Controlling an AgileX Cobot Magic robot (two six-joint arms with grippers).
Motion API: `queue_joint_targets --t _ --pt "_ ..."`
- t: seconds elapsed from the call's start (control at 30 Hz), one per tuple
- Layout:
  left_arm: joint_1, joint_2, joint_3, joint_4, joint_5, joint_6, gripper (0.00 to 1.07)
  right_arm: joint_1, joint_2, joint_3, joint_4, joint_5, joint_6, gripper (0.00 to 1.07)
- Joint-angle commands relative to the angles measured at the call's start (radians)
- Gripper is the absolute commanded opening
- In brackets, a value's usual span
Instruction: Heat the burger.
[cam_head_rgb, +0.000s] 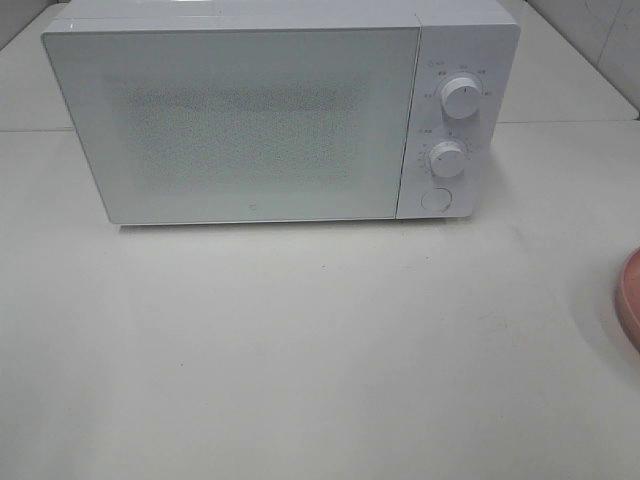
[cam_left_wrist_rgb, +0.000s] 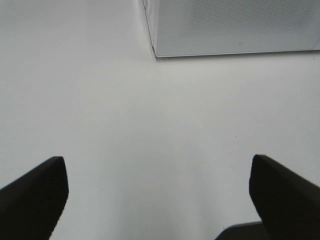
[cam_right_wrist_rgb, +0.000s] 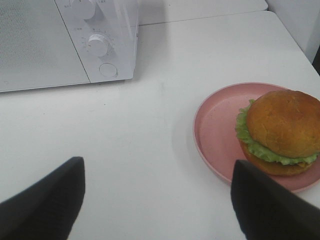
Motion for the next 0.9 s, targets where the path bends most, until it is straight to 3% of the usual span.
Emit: queue_joint_targets --t 0.03,0.9 --pt "0.067 -0.068 0.004 -0.009 -0.007 -0.006 0.9 -0.006 -0.029 -0.001 0.0 -0.005 -0.012 0.75" --pt "0.089 -0.116 0.004 -0.011 -0.008 -0.007 0.9 -0.006 -0.028 -0.001 0.0 -0.005 -0.012 0.75"
